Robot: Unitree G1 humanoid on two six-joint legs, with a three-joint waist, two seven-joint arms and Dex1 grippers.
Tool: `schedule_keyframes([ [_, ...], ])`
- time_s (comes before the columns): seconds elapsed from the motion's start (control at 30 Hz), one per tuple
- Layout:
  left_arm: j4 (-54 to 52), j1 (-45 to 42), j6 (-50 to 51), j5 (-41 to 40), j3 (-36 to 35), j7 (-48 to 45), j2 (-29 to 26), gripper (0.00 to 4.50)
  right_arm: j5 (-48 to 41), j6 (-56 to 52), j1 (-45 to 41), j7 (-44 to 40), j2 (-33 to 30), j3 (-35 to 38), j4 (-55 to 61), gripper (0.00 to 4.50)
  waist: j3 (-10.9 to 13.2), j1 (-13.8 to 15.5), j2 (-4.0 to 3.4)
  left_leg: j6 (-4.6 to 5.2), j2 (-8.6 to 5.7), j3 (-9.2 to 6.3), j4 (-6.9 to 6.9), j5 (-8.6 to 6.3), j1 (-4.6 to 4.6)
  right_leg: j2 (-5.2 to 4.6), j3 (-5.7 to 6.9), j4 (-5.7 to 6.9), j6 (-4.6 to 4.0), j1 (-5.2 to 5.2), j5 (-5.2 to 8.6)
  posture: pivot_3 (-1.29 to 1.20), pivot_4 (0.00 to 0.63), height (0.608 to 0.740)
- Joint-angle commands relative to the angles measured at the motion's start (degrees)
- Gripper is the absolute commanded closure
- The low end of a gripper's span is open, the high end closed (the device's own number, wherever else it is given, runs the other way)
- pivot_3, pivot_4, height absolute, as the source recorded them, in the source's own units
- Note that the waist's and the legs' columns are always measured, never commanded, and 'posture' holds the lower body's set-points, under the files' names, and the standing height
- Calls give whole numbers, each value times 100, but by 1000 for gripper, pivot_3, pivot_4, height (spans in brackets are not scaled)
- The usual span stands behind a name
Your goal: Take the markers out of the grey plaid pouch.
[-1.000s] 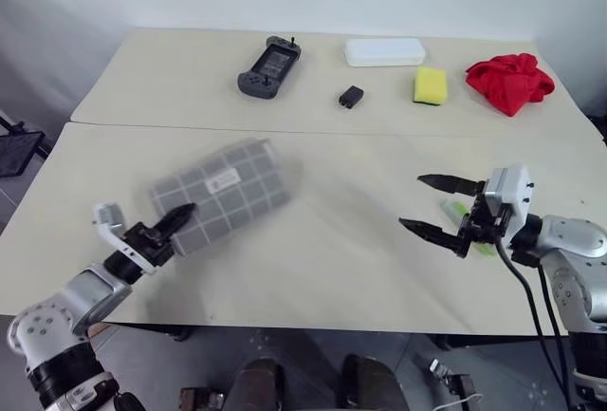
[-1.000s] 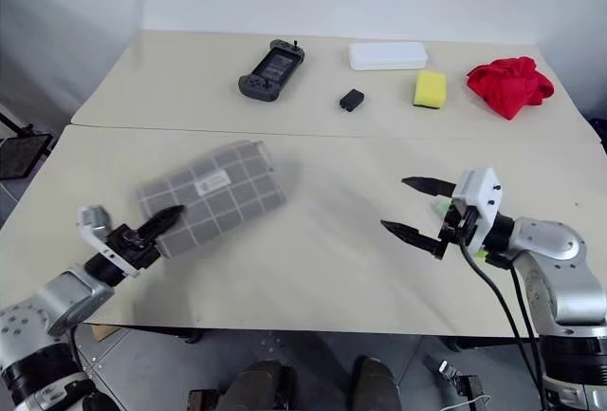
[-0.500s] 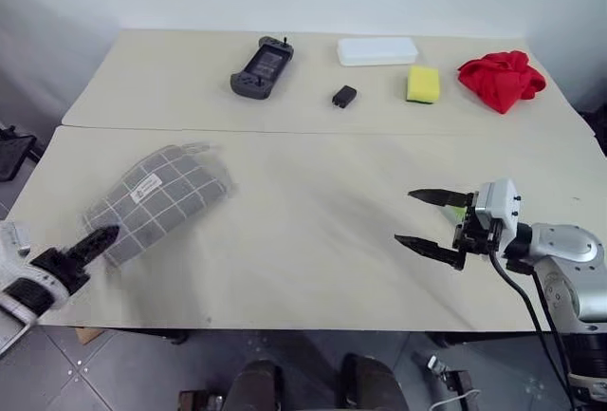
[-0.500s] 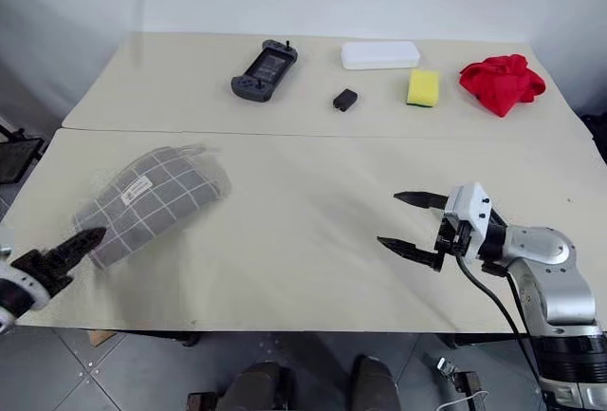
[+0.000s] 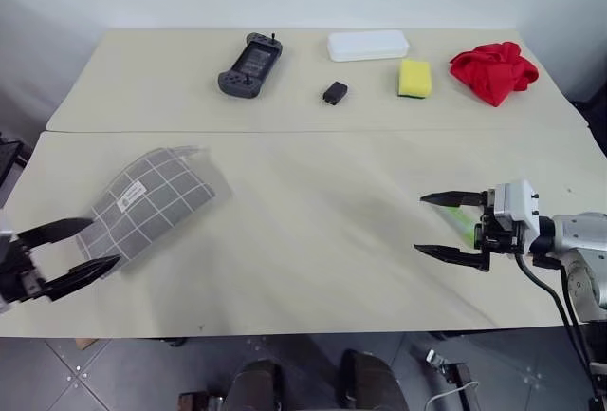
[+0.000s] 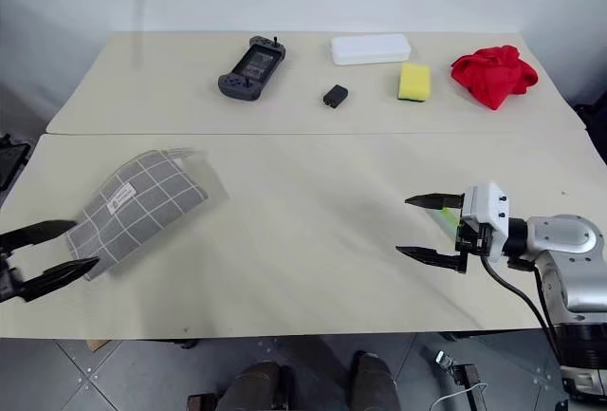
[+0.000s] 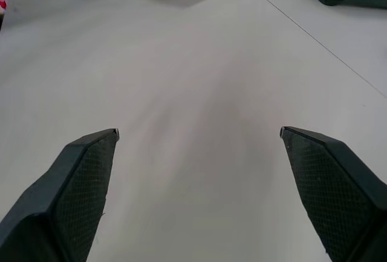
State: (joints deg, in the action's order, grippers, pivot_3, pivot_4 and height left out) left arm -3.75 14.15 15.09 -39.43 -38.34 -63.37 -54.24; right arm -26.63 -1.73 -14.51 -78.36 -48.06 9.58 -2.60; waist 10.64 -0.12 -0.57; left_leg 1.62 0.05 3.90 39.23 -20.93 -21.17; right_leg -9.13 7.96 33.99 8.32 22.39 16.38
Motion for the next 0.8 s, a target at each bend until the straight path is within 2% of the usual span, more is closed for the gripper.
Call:
schedule_keyframes([
  [0.03,-311,-306,-580,474,515,134,332,34,152,489,106,-132,-34,36,-21,0,2,4,6,2,-2,3,0,0,1,-1,-3,1,2,0,-1,0,150,740],
  [0.2,-258,-636,-1162,1032,1013,376,772,34,172,630,476,-29,70,33,224,0,3,13,13,3,0,3,9,1,2,-1,-4,9,3,-1,-2,0,150,740],
  [0.33,-666,65,-1257,1111,765,436,1009,34,-227,312,1168,417,170,417,1130,0,4,-9,14,9,-1,-1,6,-2,0,-3,-4,8,3,5,-2,0,150,740],
  [0.47,-645,652,-1432,1153,502,380,1141,34,-336,227,1818,714,308,500,1750,0,3,14,18,11,5,2,7,-3,4,-3,-6,6,4,1,-2,0,150,740],
  [0.6,-398,632,-1667,1183,502,367,1195,34,-241,311,2157,729,337,424,1806,0,2,112,18,13,24,-4,33,-3,10,-4,-13,11,9,-13,-5,0,150,740],
  [0.8,-268,432,-1661,1102,628,306,1206,34,-170,480,2210,639,274,474,1604,0,2,147,18,19,31,-3,57,-7,9,-4,-22,17,11,-16,-15,0,150,740],
])
